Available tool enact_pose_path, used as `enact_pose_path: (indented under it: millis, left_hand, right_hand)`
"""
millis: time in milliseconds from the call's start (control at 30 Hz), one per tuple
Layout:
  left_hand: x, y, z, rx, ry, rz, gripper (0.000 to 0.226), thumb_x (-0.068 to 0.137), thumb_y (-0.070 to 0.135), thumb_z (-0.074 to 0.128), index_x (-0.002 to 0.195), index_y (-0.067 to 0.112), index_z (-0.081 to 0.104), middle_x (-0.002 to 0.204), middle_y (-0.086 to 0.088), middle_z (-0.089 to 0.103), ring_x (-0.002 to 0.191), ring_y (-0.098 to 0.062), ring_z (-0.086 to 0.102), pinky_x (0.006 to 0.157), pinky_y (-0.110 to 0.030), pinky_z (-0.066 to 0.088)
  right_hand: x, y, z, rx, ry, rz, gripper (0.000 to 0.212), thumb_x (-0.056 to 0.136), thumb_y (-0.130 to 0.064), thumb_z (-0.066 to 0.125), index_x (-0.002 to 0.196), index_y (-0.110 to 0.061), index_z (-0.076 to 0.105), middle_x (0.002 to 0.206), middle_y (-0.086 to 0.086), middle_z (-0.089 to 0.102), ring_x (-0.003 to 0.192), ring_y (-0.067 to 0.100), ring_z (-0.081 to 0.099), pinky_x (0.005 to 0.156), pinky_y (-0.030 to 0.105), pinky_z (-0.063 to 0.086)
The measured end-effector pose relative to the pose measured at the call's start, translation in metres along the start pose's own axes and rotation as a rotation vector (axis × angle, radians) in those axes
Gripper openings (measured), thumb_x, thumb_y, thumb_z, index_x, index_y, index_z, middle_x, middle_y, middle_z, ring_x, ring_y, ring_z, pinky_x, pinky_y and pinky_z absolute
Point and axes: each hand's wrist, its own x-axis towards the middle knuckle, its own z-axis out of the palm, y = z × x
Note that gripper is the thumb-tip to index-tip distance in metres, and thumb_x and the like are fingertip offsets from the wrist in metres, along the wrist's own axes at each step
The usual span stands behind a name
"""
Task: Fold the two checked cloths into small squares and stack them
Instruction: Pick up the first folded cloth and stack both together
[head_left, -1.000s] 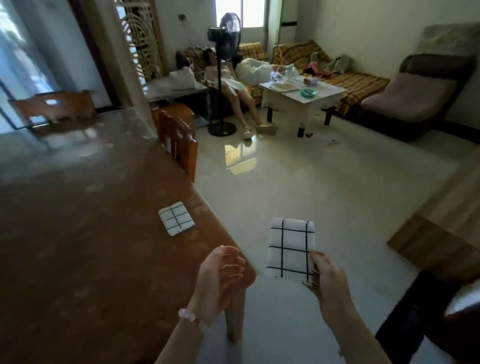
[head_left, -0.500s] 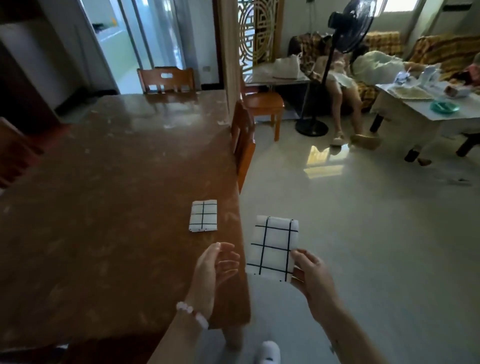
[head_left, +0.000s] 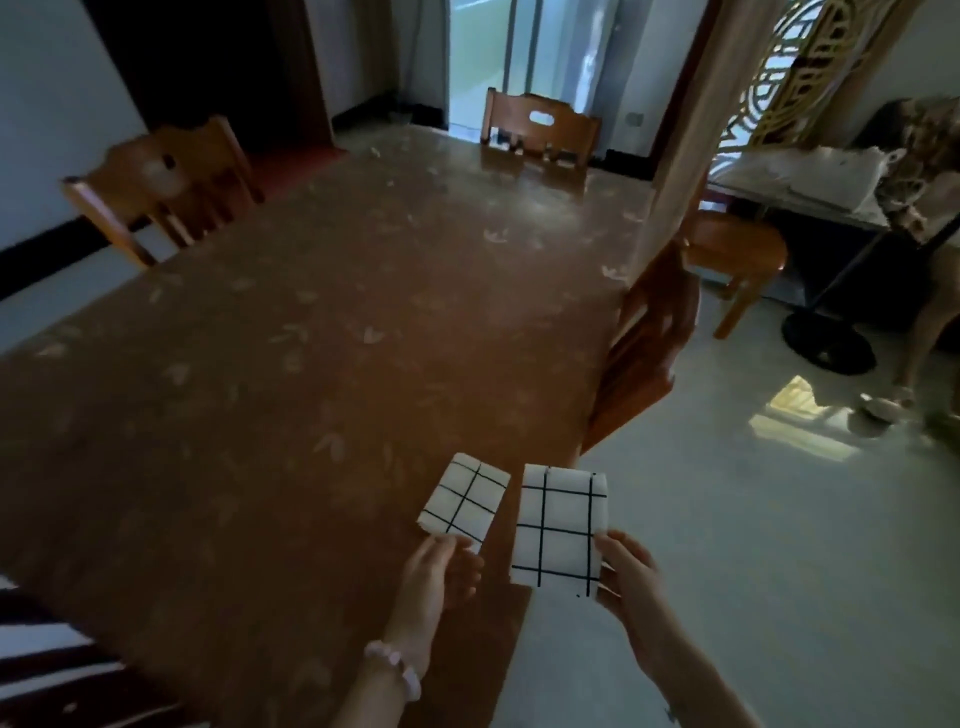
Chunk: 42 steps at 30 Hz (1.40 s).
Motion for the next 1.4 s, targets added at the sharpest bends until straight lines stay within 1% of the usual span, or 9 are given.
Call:
enact_pose_path:
  millis: [200, 367, 467, 700, 867, 967, 1067, 1200, 1400]
  left_hand:
    - [0.018, 0.008, -0.002, -0.064, 0.173, 0.018, 0.024, 0.097, 0.015, 0.041, 0.091, 0.004, 0.061, 0.071, -0.007, 0.067, 0.061, -0.014, 0.062, 0.058, -0.026, 0.049]
    - [0.025, 0.009, 0.001, -0.119, 0.345, 0.04, 0.025, 0.098, 0.016, 0.041, 0.089, 0.009, 0.063, 0.081, -0.008, 0.067, 0.073, -0.018, 0.063, 0.069, -0.029, 0.052]
    - [0.031, 0.008, 0.008, -0.154, 0.47, 0.052, 0.026, 0.097, 0.019, 0.043, 0.09, 0.011, 0.066, 0.088, -0.01, 0.068, 0.084, -0.022, 0.065, 0.079, -0.035, 0.054]
    - [0.034, 0.017, 0.045, -0.383, 0.735, 0.083, 0.023, 0.097, 0.016, 0.043, 0.098, 0.003, 0.062, 0.089, -0.014, 0.068, 0.085, -0.026, 0.064, 0.079, -0.035, 0.054]
    - [0.046, 0.01, 0.069, -0.541, 0.891, 0.018, 0.017, 0.095, 0.013, 0.047, 0.09, 0.005, 0.061, 0.086, -0.014, 0.066, 0.074, -0.023, 0.063, 0.069, -0.031, 0.052]
    - [0.046, 0.01, 0.074, -0.577, 0.956, 0.087, 0.009, 0.093, 0.012, 0.049, 0.091, 0.016, 0.057, 0.099, -0.009, 0.062, 0.089, -0.023, 0.06, 0.079, -0.036, 0.049]
    - [0.04, 0.014, 0.068, -0.505, 0.937, 0.178, 0.013, 0.092, 0.02, 0.051, 0.104, 0.019, 0.053, 0.116, -0.005, 0.054, 0.108, -0.021, 0.052, 0.089, -0.034, 0.044]
    - [0.039, 0.022, 0.065, -0.319, 0.737, 0.118, 0.048, 0.08, 0.052, 0.057, 0.122, 0.032, 0.048, 0.121, 0.015, 0.052, 0.11, -0.005, 0.051, 0.095, -0.03, 0.039]
    - [0.044, 0.037, 0.071, -0.239, 0.756, 0.065, 0.019, 0.085, 0.021, 0.065, 0.103, 0.021, 0.061, 0.099, 0.0, 0.067, 0.088, -0.013, 0.065, 0.065, -0.021, 0.052]
  right_hand:
    - [0.064, -0.024, 0.026, -0.147, -0.158, 0.016, 0.016, 0.095, -0.013, 0.047, 0.096, -0.009, 0.063, 0.092, 0.013, 0.068, 0.083, 0.026, 0.065, 0.061, 0.028, 0.05]
    - [0.104, -0.03, 0.054, -0.262, -0.337, 0.012, 0.019, 0.094, -0.011, 0.047, 0.097, -0.007, 0.065, 0.088, 0.014, 0.069, 0.079, 0.026, 0.066, 0.058, 0.031, 0.054]
    - [0.127, -0.039, 0.066, -0.333, -0.448, 0.041, 0.019, 0.094, -0.01, 0.047, 0.098, -0.007, 0.066, 0.092, 0.016, 0.069, 0.086, 0.031, 0.067, 0.068, 0.038, 0.058]
    - [0.18, -0.077, 0.085, -0.562, -0.719, 0.062, 0.019, 0.096, -0.014, 0.047, 0.095, -0.011, 0.066, 0.093, 0.015, 0.07, 0.089, 0.03, 0.066, 0.082, 0.044, 0.056]
    - [0.205, -0.102, 0.1, -0.743, -0.89, -0.026, 0.019, 0.096, -0.016, 0.046, 0.097, -0.017, 0.065, 0.092, 0.006, 0.067, 0.086, 0.022, 0.064, 0.074, 0.036, 0.054]
    - [0.208, -0.109, 0.116, -0.947, -1.067, -0.119, 0.02, 0.097, -0.022, 0.046, 0.102, -0.019, 0.065, 0.097, -0.001, 0.065, 0.089, 0.016, 0.061, 0.071, 0.029, 0.051]
    - [0.201, -0.118, 0.131, -1.104, -1.273, -0.229, 0.019, 0.097, -0.023, 0.046, 0.091, -0.028, 0.064, 0.093, -0.011, 0.063, 0.084, 0.005, 0.059, 0.066, 0.019, 0.045]
    - [0.194, -0.12, 0.142, -1.263, -1.463, -0.314, 0.018, 0.097, -0.026, 0.048, 0.101, -0.026, 0.065, 0.096, -0.012, 0.063, 0.084, -0.001, 0.059, 0.068, 0.014, 0.041]
    - [0.188, -0.125, 0.145, -1.283, -1.536, -0.358, 0.022, 0.095, -0.027, 0.05, 0.109, -0.024, 0.066, 0.095, -0.018, 0.064, 0.085, -0.003, 0.061, 0.067, 0.012, 0.043]
